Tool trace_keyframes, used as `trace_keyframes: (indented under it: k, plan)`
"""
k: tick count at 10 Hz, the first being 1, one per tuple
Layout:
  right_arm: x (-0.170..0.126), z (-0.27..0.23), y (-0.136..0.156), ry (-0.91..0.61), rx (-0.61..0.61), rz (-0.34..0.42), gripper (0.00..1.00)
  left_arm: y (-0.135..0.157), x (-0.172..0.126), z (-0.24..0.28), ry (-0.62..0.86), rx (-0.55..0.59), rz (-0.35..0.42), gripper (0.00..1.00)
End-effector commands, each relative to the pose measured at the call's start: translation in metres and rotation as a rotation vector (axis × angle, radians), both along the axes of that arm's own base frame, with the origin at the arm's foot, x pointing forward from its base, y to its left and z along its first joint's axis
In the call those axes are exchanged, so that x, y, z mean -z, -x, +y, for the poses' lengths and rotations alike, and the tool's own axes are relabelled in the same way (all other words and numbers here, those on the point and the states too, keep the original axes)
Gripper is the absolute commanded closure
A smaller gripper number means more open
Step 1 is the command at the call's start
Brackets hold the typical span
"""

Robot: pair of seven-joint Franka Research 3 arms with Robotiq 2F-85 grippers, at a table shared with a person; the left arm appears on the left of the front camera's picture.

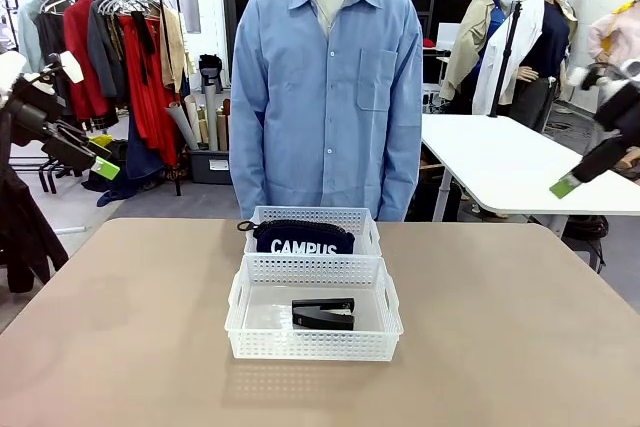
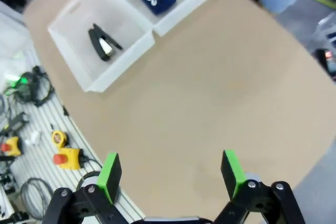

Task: Distribute items into two baskets.
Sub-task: Place the picked Stapler into the Organizing basket as instructed by the person.

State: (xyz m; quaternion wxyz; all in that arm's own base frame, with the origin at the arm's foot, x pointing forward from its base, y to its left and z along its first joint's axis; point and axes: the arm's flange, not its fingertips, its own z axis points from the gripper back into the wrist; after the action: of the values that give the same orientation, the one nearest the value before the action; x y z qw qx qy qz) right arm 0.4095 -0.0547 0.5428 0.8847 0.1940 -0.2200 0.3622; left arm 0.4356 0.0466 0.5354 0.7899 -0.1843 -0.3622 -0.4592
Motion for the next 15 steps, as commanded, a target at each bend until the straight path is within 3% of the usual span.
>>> trace_keyframes:
  k: [1, 4, 9, 12, 13, 15]
  plan:
    - [0.003, -0.024, 0.007, -0.135, 0.025, -0.094, 0.0, 0.002, -0.001, 0.0, 0.003, -0.005, 0.003, 0.0]
    - [0.0, -0.035, 0.018, -0.177, 0.036, -0.135, 0.0, 0.002, -0.001, 0.0, 0.003, -0.005, 0.003, 0.0]
    - [0.02, -0.03, 0.045, -0.191, 0.063, -0.082, 0.0, 0.002, -0.001, 0.0, 0.003, -0.005, 0.003, 0.0]
    - [0.021, -0.029, 0.051, -0.206, 0.06, -0.125, 0.0, 0.002, -0.001, 0.0, 0.003, -0.005, 0.003, 0.0]
    - [0.022, -0.033, 0.044, -0.197, 0.067, -0.058, 0.0, 0.002, -0.001, 0.0, 0.003, -0.005, 0.003, 0.0]
    - [0.022, -0.033, 0.044, -0.197, 0.067, -0.058, 0.0, 0.002, -0.001, 0.0, 0.003, -0.005, 0.003, 0.0]
